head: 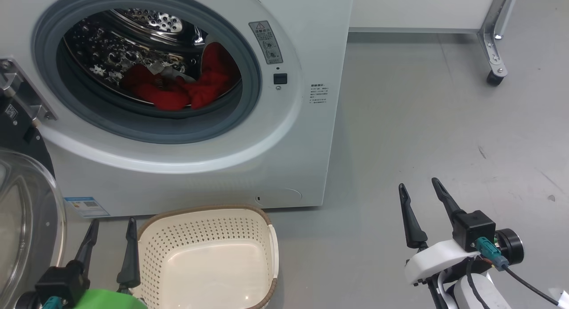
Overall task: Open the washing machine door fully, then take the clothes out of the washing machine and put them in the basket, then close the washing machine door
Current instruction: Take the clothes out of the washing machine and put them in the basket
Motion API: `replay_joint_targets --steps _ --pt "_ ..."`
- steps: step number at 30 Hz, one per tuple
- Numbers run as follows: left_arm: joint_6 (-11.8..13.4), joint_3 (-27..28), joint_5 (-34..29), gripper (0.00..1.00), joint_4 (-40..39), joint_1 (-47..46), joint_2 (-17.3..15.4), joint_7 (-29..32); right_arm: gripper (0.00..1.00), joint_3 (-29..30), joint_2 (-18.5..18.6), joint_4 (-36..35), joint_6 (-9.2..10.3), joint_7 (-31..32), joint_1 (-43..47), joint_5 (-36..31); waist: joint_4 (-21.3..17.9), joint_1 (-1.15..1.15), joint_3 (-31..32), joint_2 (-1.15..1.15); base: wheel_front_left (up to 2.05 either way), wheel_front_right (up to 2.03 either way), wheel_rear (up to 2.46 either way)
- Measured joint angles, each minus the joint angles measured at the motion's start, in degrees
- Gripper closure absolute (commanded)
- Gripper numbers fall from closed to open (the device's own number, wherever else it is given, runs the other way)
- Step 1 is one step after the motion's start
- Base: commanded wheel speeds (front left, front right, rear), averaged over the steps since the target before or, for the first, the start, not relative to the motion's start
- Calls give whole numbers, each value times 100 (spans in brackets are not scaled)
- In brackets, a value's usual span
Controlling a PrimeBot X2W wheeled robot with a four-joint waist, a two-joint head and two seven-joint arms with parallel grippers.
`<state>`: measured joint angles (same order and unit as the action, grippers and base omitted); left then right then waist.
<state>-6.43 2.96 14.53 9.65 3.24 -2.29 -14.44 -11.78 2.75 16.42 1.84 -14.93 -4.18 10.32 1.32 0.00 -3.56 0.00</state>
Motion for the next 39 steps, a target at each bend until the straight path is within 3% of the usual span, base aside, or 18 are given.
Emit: replay_joint_targets --steps 10,23,35,39 --pt "-21 -93 44 0 37 32 0 0 0 -68 -1 -3 8 0 0 3 -27 0 -179 0 0 0 0" --pt "-44 -343 176 0 320 -60 -1 0 0 -188 -1 -124 134 0 -53 23 -84 0 -847 0 0 0 0" --pt "-51 -481 466 0 465 -1447 -11 0 0 -435 3 -277 196 0 -542 68 -158 0 -1712 0 0 0 0" --pt "-73 -533 505 0 610 -2101 -169 5 0 -523 7 -292 242 0 -729 88 -215 0 -1973 0 0 0 0"
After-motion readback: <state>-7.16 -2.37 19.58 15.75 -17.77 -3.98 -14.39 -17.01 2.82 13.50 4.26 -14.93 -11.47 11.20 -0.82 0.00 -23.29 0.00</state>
